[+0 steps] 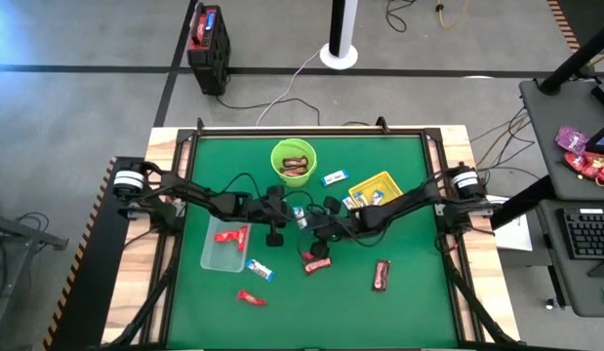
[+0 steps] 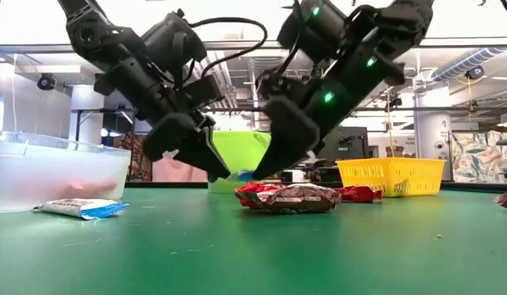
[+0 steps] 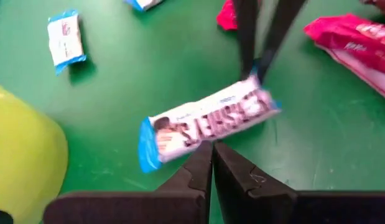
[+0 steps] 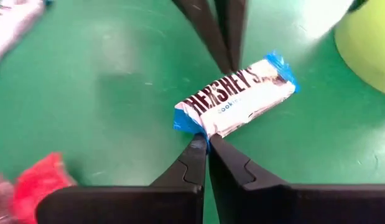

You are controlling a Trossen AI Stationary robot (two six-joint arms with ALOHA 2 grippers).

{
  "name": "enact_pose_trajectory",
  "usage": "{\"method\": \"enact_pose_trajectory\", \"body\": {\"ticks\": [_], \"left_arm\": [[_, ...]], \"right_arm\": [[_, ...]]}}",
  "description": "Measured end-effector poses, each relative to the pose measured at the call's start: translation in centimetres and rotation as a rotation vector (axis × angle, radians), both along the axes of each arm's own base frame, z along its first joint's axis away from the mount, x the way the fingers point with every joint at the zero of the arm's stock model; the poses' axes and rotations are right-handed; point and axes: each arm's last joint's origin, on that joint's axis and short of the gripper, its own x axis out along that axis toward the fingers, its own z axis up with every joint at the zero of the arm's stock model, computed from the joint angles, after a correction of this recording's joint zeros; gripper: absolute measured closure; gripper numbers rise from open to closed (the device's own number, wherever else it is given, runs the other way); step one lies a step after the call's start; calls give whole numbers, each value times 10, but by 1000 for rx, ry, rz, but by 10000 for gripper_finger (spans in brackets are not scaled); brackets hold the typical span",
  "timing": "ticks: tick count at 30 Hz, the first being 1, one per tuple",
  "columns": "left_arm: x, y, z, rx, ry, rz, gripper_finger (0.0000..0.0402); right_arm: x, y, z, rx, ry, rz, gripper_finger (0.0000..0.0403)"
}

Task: Sort candy by brand, put in halloween buckets
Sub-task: Put the white chocolate bar into the yellow bin

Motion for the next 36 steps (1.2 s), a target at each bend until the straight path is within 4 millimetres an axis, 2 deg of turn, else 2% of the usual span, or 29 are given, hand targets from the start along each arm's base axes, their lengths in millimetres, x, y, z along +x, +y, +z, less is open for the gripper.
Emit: {"method": "enact_pose_trajectory", "body": {"ticks": [5,11,17,23,26,30,36], "left_arm": [[-2,-1,9,-22,-26,26,402],[-12,-5,36,-36,-75,21,402],[-26,-18,66,-50,-143,-22,402],[-39,-37,87,-74,-205,-88,402],[-43,-45,91,-82,-220,-116,402],[-44,-51,92,-103,-219,-126,402],[-47,-59,88,-156,-191,-112,402]], "right_arm": [[-10,3,17,-35,32,-28,395],[-36,-3,47,-77,106,-130,395],[-80,-12,77,-45,218,-368,395],[-116,-16,87,128,289,-678,394],[-121,-19,87,202,307,-786,394],[-121,-19,86,257,332,-790,385],[-122,-24,86,269,362,-798,330]]}}
